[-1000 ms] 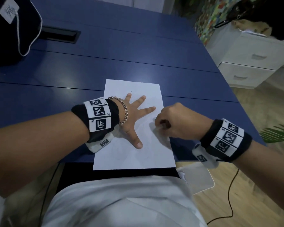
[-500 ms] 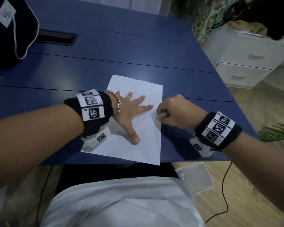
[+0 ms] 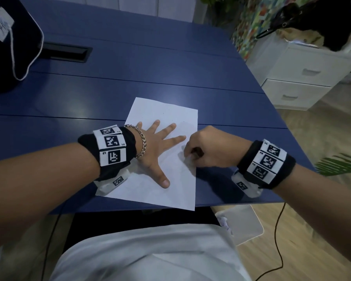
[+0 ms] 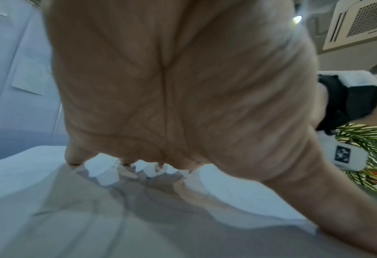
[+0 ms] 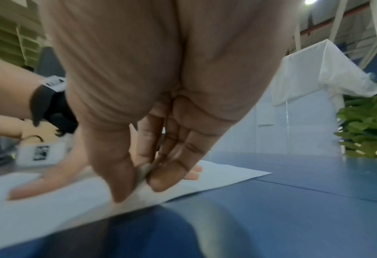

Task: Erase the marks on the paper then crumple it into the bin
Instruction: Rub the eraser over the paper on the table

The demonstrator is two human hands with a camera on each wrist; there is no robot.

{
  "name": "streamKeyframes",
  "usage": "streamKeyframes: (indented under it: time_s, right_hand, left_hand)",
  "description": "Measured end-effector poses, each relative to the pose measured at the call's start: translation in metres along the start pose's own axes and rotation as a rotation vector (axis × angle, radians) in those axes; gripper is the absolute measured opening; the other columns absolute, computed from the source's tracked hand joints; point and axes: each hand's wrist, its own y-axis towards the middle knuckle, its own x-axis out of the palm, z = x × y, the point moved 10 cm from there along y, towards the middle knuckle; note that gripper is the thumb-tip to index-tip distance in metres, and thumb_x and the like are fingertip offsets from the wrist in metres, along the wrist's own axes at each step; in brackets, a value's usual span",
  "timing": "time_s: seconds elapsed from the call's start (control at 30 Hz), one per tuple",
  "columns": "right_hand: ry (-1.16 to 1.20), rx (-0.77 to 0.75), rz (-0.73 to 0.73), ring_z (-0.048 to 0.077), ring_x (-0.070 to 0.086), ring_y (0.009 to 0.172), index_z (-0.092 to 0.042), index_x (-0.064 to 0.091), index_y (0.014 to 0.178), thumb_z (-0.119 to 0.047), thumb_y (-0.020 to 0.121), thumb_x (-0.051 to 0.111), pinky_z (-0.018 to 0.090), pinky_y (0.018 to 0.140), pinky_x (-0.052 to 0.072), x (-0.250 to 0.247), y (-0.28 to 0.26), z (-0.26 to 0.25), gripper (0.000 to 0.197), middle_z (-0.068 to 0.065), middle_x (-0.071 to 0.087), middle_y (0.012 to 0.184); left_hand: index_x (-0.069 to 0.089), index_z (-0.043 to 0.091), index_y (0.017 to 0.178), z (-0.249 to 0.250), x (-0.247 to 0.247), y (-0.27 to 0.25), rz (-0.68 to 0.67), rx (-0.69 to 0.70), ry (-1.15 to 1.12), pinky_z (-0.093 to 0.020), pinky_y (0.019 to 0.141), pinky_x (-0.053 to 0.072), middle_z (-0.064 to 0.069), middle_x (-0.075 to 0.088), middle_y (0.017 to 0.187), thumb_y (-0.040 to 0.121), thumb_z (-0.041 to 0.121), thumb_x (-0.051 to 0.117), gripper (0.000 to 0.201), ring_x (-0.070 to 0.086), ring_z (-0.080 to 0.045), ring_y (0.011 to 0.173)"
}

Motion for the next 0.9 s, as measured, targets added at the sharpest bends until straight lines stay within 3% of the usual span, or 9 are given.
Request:
streamKeyframes:
  time_s: [0.1, 0.3, 0.43, 0.63, 0.8, 0.9]
  right_hand:
    - [-0.008, 0.062, 0.136, 0.018, 0.064, 0.074, -0.022, 0.078, 0.093, -0.019, 0.087, 0.063, 0.039, 0.073, 0.057, -0.01, 0.003, 0.013, 0.017, -0.004, 0.07, 0.085]
    - [0.024, -0.016, -0.005, 0.009, 0.062, 0.074, -0.028, 0.078, 0.099, -0.028, 0.085, 0.071, 0.03, 0.072, 0.056, 0.004, -0.007, -0.005, 0.016, -0.009, 0.071, 0.089]
    - [0.02, 0.063, 0.157, 0.014, 0.062, 0.069, -0.022, 0.078, 0.094, -0.019, 0.085, 0.066, 0.038, 0.071, 0.057, -0.012, -0.002, 0.016, 0.015, -0.007, 0.07, 0.082]
    - [0.004, -0.059, -0.038, 0.014, 0.06, 0.072, -0.027, 0.076, 0.094, -0.027, 0.085, 0.065, 0.034, 0.069, 0.056, 0.015, -0.016, -0.022, 0.014, -0.008, 0.066, 0.084]
    - [-0.004, 0.079, 0.135, 0.016, 0.06, 0.069, -0.023, 0.074, 0.09, -0.023, 0.085, 0.063, 0.041, 0.07, 0.057, -0.007, -0.008, 0.012, 0.012, -0.008, 0.066, 0.079]
    - [-0.039, -0.013, 0.026, 0.018, 0.059, 0.07, -0.025, 0.073, 0.088, -0.023, 0.084, 0.061, 0.039, 0.067, 0.056, 0.013, -0.016, -0.019, 0.013, -0.007, 0.063, 0.079]
  left_hand:
    - [-0.04, 0.062, 0.145, 0.001, -0.001, 0.001, 0.001, -0.005, -0.002, -0.078, 0.12, -0.007, 0.015, -0.049, 0.162, 0.035, 0.107, 0.064, 0.158, -0.035, -0.037, 0.156]
    - [-0.04, 0.063, 0.145, 0.0, -0.001, -0.001, -0.009, -0.018, 0.014, -0.077, 0.121, -0.007, 0.016, -0.049, 0.161, 0.04, 0.106, 0.067, 0.155, -0.035, -0.037, 0.156]
    - [-0.04, 0.062, 0.144, 0.001, -0.001, 0.0, -0.011, -0.015, 0.009, -0.079, 0.12, -0.005, 0.016, -0.049, 0.162, 0.038, 0.106, 0.065, 0.156, -0.034, -0.038, 0.156]
    - [-0.038, 0.063, 0.146, 0.001, -0.001, -0.002, -0.009, -0.025, 0.01, -0.077, 0.121, -0.006, 0.016, -0.048, 0.162, 0.042, 0.103, 0.069, 0.155, -0.035, -0.037, 0.156]
    - [-0.04, 0.062, 0.145, 0.002, -0.001, -0.001, -0.017, -0.026, 0.016, -0.08, 0.12, -0.001, 0.015, -0.049, 0.162, 0.039, 0.106, 0.067, 0.157, -0.034, -0.038, 0.156]
    - [-0.037, 0.062, 0.147, 0.002, -0.002, -0.003, -0.013, -0.034, 0.012, -0.081, 0.119, -0.001, 0.016, -0.047, 0.163, 0.042, 0.103, 0.07, 0.155, -0.033, -0.038, 0.157]
